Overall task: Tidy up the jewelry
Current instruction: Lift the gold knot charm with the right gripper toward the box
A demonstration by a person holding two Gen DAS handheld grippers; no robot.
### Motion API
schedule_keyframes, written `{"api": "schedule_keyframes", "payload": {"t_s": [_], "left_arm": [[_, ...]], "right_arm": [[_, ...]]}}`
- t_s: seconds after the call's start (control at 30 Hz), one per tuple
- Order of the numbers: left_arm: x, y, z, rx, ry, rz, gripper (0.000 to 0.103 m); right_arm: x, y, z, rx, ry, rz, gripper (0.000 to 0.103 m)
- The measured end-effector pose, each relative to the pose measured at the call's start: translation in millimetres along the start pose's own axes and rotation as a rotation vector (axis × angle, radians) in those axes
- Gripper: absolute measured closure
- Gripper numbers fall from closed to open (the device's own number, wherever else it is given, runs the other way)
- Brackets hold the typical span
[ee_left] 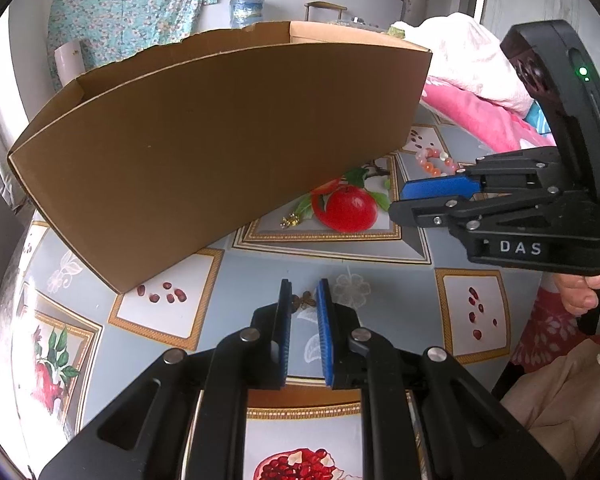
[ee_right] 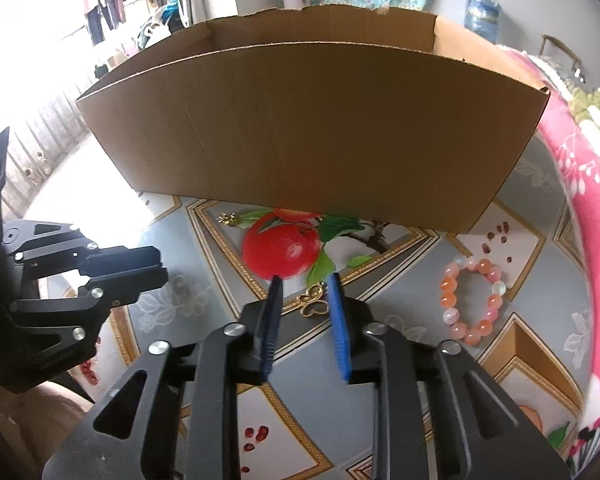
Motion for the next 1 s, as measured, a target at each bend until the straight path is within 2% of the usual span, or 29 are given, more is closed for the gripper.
{"api": "schedule_keyframes", "payload": {"t_s": [0.23,0.3,0.4,0.8,1.0], "left_arm": [[-1,-1,0,-0.003,0.002,-0.001,0.091],[-1,0,1,-0.004,0.000,0.000,0.091],[-1,1,2,-0.006,-0.006,-0.002,0.091],[-2,-1,2,-0.006,-0.004,-0.010,0.091],[4,-14,1,-0.001,0.004,-0.050,0.091]], "right_arm": [[4,12,6,-0.026,-0.002,0.015,0.079],[5,14,9,-0.043,-0.026,0.017,0.082],[13,18,15,-0.036,-0.028,0.023,0.094],[3,10,1,-0.001,0.029,0.004,0.095],[3,-23,-4,0.015,0.049,-0.043,0.095]]}}
Point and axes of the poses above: each gripper's, at about its wrist camera, not at the fingertips, and y roughly the way its jaws point, z to its left, x to its top, the point moved 6 cm from there along y, roughly the way its jaws point, and after that the axes turned 3 degrees about -x, right-handed, at the moved point
